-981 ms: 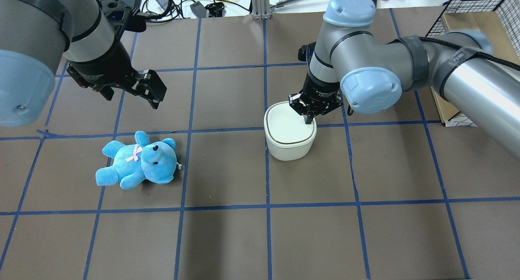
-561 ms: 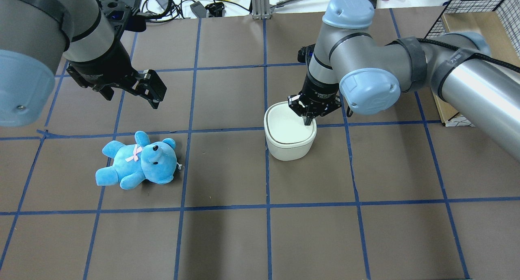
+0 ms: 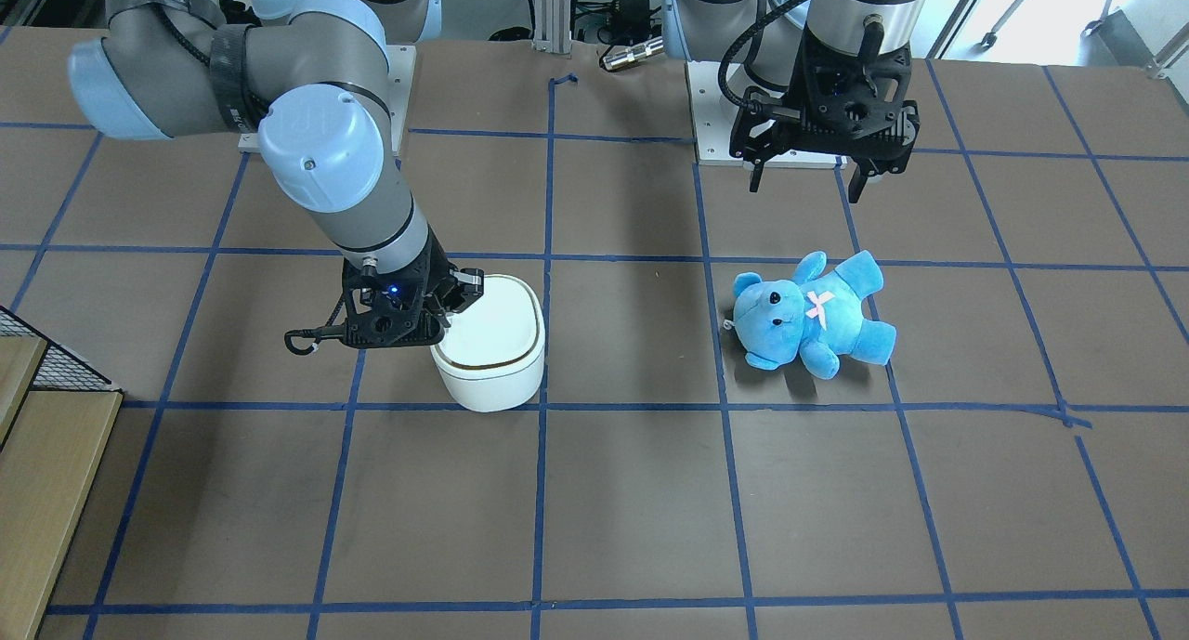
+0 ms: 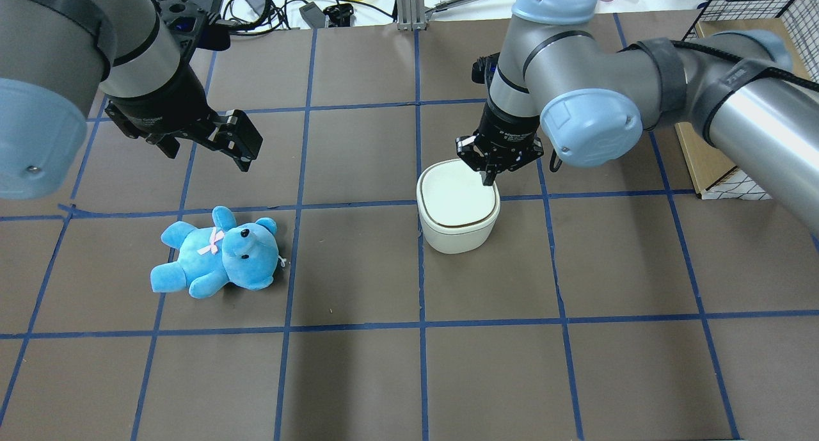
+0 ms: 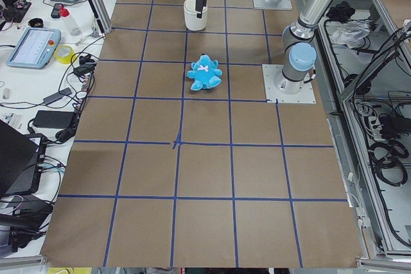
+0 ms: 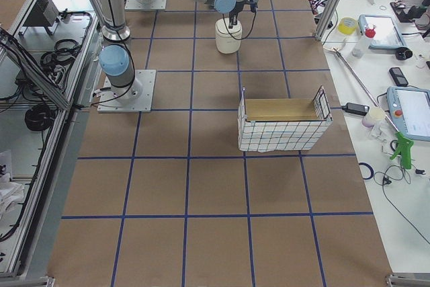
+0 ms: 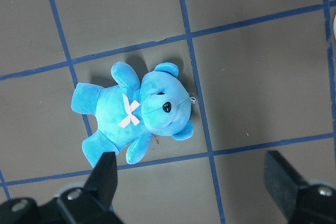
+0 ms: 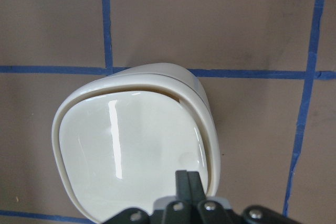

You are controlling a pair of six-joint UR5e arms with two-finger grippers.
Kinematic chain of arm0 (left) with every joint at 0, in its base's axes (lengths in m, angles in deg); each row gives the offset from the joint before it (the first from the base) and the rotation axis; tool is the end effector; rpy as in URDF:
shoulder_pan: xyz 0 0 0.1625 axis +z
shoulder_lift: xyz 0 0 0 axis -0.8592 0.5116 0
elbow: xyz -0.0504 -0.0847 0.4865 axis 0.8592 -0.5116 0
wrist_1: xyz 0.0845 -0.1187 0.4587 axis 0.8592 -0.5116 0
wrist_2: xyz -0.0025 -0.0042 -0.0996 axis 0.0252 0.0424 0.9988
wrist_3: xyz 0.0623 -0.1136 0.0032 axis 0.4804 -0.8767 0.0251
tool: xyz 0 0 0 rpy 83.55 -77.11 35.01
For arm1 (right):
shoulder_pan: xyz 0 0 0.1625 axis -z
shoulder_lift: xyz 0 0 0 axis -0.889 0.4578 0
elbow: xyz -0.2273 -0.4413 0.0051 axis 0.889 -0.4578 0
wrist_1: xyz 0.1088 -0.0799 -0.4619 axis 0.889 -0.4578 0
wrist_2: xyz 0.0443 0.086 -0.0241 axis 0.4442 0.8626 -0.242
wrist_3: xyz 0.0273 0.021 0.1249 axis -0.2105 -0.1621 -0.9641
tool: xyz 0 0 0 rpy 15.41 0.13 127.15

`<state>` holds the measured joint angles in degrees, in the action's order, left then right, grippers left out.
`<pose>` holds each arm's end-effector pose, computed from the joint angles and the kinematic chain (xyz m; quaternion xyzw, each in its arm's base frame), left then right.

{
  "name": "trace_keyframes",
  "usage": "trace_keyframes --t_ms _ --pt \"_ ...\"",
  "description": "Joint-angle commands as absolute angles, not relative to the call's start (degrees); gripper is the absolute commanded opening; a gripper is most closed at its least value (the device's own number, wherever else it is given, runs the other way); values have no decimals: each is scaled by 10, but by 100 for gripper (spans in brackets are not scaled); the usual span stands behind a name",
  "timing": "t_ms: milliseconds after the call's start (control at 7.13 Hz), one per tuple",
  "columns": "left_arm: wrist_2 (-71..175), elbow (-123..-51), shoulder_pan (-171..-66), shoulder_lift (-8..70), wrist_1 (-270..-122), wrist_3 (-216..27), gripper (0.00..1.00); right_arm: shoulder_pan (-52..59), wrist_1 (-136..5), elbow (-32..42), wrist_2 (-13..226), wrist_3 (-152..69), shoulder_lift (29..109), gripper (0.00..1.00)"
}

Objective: Open trash can with right arm
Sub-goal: 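Lift the right gripper up and away from the trash can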

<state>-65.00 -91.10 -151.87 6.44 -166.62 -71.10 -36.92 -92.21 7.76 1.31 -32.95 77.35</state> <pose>-0.1450 -0.5194 0.5315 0.0959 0.9939 -0.0238 0.0496 0.2553 -0.5997 0.3714 -0.0110 0.9970 0.0465 0.0614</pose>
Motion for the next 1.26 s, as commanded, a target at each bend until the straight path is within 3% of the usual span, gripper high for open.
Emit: trace_keyframes --t_ms 0,140,1121 --pt "-650 -911 -1519 64 -1666 -711 100 -368 -804 -5 12 -331 797 0" --pt "-650 -911 -1519 64 -1666 -711 100 -367 -751 -45 12 -331 797 0" --pt "-650 -910 -1519 64 -1666 -711 100 -318 -717 -60 -45 -300 823 0"
